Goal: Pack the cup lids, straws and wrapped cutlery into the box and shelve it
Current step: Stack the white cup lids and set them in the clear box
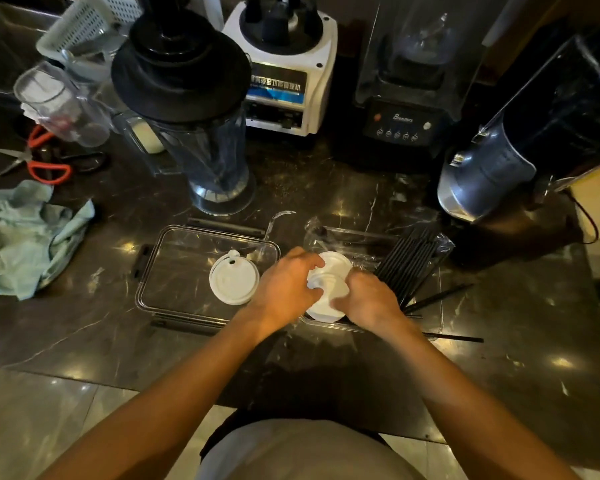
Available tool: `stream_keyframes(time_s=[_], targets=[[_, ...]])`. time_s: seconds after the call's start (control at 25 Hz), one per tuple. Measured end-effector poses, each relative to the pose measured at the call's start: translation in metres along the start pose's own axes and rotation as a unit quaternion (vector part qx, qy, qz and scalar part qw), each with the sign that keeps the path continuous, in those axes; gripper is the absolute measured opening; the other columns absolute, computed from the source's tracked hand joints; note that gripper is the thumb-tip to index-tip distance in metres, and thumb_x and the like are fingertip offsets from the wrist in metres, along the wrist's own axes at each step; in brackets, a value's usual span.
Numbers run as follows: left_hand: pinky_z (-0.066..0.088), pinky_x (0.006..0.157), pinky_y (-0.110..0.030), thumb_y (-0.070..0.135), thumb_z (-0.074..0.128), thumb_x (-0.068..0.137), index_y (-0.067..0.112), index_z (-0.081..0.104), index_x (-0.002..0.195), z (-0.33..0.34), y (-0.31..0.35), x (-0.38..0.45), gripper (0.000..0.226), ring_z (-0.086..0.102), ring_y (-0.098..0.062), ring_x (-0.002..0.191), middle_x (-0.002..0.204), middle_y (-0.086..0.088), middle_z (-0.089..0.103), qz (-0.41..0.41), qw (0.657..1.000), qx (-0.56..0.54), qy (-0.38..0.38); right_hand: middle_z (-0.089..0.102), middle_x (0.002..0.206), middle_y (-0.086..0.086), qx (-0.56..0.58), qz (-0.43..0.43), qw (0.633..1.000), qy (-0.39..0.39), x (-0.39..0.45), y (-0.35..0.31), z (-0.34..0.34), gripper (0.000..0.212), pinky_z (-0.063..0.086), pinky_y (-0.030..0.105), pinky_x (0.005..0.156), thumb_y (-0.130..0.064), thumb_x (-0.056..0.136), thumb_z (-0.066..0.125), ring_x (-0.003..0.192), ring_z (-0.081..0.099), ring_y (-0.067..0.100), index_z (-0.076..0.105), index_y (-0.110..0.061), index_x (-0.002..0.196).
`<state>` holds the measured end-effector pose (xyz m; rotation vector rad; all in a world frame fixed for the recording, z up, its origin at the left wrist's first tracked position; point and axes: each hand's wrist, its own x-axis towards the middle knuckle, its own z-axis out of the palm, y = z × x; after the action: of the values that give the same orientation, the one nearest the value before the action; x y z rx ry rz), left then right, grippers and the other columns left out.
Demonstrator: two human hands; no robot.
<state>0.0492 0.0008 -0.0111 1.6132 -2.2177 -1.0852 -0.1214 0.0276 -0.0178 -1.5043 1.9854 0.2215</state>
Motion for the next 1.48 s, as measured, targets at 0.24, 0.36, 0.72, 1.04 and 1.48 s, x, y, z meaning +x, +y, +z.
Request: stream_keyframes(time_s=[0.24,0.36,0.72,1.04,1.48], targets=[[0.051,0.102,-0.04,0.032,0.08,0.085,0.021,0.053,0.146,0.007,0.009,-0.005,0.067,0.056,-0.024,0.124,0.134,-0.003,0.055,0.008,0.999,0.032,-0.002,0.067,0.086,0.006,0.307,0.009,0.951,-0.044,-0.005,0.021,-0.025,0.02,0.045,0.023,0.045,-0.019,0.092,0.076,0.06,0.06,0.014,0.058,-0.017,0.1],[0.051,0.103,-0.043,0.043,0.078,0.085,0.021,0.053,0.145,0.008,0.01,-0.003,0.069,0.055,-0.024,0.123,0.133,-0.005,0.057,-0.016,1.0,-0.007,0.003,0.065,0.072,0.008,0.424,-0.017,0.904,-0.059,-0.01,0.036,-0.045,0.019,0.047,0.026,0.047,-0.016,0.094,0.075,0.054,0.057,0.012,0.063,-0.008,0.107],[0.064,0.077,-0.032,0.009,0.082,0.084,0.002,0.071,0.11,-0.013,0.024,0.006,0.029,0.076,-0.024,0.094,0.101,-0.012,0.077,-0.158,0.879,-0.45,0.022,0.067,0.076,0.01,0.538,-0.053,0.84,-0.043,-0.013,0.036,-0.062,0.022,0.053,0.025,0.053,-0.021,0.099,0.069,0.058,0.061,0.012,0.068,-0.004,0.112],[0.063,0.075,-0.032,0.01,0.077,0.089,0.011,0.071,0.105,-0.032,-0.012,-0.01,0.017,0.073,-0.025,0.098,0.104,-0.008,0.076,-0.207,0.835,-0.494,0.125,0.071,0.111,0.006,0.145,-0.028,0.987,0.068,0.024,0.016,-0.01,0.024,0.062,0.044,0.083,-0.026,0.096,0.07,0.097,0.072,0.026,0.063,-0.015,0.115],[0.063,0.071,-0.031,0.015,0.076,0.091,0.004,0.067,0.119,-0.025,-0.034,-0.02,0.032,0.076,-0.029,0.102,0.111,-0.015,0.077,-0.252,0.784,-0.556,0.111,0.067,0.08,-0.002,0.181,-0.052,0.972,0.138,0.014,0.022,-0.017,0.006,0.05,0.029,0.052,-0.02,0.098,0.066,0.064,0.065,0.013,0.06,-0.021,0.095]])
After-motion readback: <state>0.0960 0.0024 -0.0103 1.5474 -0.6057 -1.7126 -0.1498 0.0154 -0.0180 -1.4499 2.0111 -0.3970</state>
